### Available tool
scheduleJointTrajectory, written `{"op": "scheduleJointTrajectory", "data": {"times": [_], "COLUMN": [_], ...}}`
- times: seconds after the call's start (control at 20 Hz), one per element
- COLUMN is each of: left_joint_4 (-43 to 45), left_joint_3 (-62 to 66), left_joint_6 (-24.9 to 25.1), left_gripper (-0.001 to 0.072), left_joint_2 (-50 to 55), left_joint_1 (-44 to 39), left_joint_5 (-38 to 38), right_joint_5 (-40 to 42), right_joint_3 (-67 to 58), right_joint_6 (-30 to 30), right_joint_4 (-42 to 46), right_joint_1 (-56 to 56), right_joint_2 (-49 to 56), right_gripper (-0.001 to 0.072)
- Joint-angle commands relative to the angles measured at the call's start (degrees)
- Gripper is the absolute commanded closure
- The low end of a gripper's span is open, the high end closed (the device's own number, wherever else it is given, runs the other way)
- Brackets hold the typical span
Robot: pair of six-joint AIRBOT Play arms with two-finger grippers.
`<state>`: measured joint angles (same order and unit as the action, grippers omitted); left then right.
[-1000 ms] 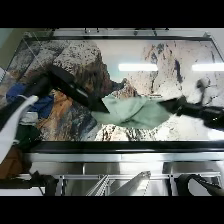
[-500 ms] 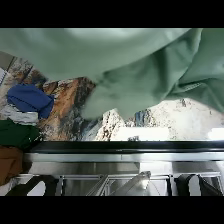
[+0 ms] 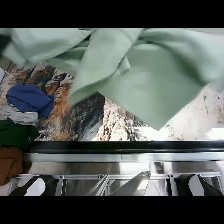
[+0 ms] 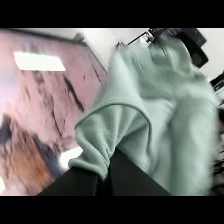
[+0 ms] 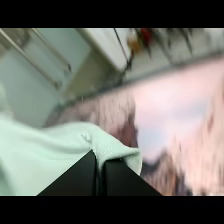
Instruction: Fold the shirts.
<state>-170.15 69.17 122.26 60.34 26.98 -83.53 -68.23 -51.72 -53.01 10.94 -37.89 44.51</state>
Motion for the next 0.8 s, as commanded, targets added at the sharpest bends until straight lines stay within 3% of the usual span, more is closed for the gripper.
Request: {"op": "scheduleJointTrajectory", "data": {"times": [0.0, 0.3, 0.35, 0.4, 0.45, 0.6, 0.75], "left_joint_4": [-0.33, -0.31, -0.31, -0.42, -0.39, -0.35, 4.96], "left_joint_3": [-14.38, -23.96, -24.24, -23.78, -22.23, -14.47, -7.37], "left_joint_6": [2.84, 7.15, 7.19, 7.1, 7.02, 5.44, 0.68], "left_gripper": [0.0689, 0.0687, 0.0571, 0.0245, -0.0013, -0.0005, -0.0005], "left_joint_2": [6.32, 19.34, 21.64, 24.04, 26.03, 28.57, 25.9], "left_joint_1": [-3.63, -16.83, -17.57, -17.68, -17.07, -11.98, -5.05], "left_joint_5": [-2.38, 7.3, 7.54, 6.54, 3.98, -5.49, -9.33], "right_joint_5": [-4.15, 20.72, 23.89, 24.94, 24.44, 19.12, 13.86], "right_joint_3": [12.63, 18.45, 17.97, 17.11, 16.04, 10.95, 4.26], "right_joint_6": [2.67, 11.37, 12.11, 12.35, 12.33, 10.29, -4.79], "right_joint_4": [3.37, -0.76, -0.92, -0.9, -0.66, 4.72, 20.94], "right_joint_1": [5.66, 21.77, 22.91, 23.02, 22.38, 16.7, 7.48], "right_joint_2": [8.52, 18.29, 20.17, 22.01, 23.12, 22.36, 20.22], "right_gripper": [0.0688, 0.0686, 0.0644, 0.0372, 0.0236, 0.0236, 0.023]}}
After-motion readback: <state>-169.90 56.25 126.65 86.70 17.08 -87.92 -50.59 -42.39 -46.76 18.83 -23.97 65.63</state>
